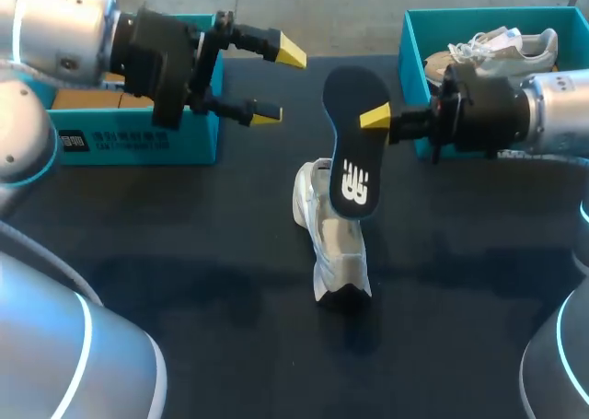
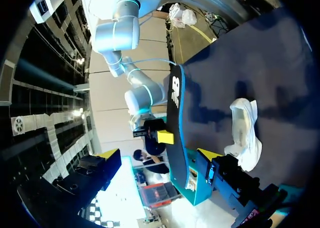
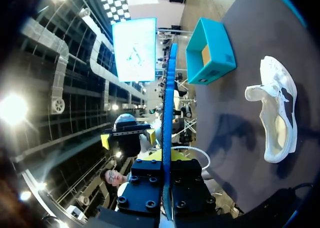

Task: Take the shoe out of the shoebox, open the shoe tongue, remove and reinsert the insole, then place the shoe into the shoebox

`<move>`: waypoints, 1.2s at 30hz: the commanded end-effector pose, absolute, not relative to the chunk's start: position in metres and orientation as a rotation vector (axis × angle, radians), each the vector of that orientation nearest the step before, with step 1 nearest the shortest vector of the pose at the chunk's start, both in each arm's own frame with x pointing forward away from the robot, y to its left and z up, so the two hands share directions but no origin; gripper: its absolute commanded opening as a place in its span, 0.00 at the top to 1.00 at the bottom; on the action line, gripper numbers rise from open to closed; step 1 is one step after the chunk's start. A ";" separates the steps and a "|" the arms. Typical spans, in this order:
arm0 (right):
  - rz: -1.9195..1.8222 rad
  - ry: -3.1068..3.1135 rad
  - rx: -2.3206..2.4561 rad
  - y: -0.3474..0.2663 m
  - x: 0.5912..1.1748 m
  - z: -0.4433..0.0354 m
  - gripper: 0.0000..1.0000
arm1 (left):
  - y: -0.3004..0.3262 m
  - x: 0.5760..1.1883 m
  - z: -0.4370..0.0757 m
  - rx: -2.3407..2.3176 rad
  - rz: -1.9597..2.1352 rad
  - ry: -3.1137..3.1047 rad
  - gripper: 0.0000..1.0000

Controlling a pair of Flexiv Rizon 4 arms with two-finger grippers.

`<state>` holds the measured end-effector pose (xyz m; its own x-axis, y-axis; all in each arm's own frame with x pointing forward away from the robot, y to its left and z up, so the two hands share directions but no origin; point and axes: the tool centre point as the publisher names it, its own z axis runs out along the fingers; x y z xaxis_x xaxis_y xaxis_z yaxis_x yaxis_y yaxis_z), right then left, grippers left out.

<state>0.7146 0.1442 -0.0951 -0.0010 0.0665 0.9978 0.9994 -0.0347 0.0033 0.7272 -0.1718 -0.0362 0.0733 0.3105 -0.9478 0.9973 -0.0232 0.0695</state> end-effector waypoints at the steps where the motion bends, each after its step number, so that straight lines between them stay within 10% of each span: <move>1: -1.218 -1.242 -1.292 0.142 0.708 -0.086 1.00 | -0.175 0.725 -0.048 1.359 -1.049 1.310 0.00; 27: -1.227 -1.277 -1.241 0.164 0.697 -0.063 1.00 | -0.216 0.743 -0.065 1.177 -1.078 1.306 0.00; 36: -1.226 -1.281 -1.242 0.173 0.698 -0.066 1.00 | -0.235 0.746 -0.063 1.107 -1.100 1.308 0.32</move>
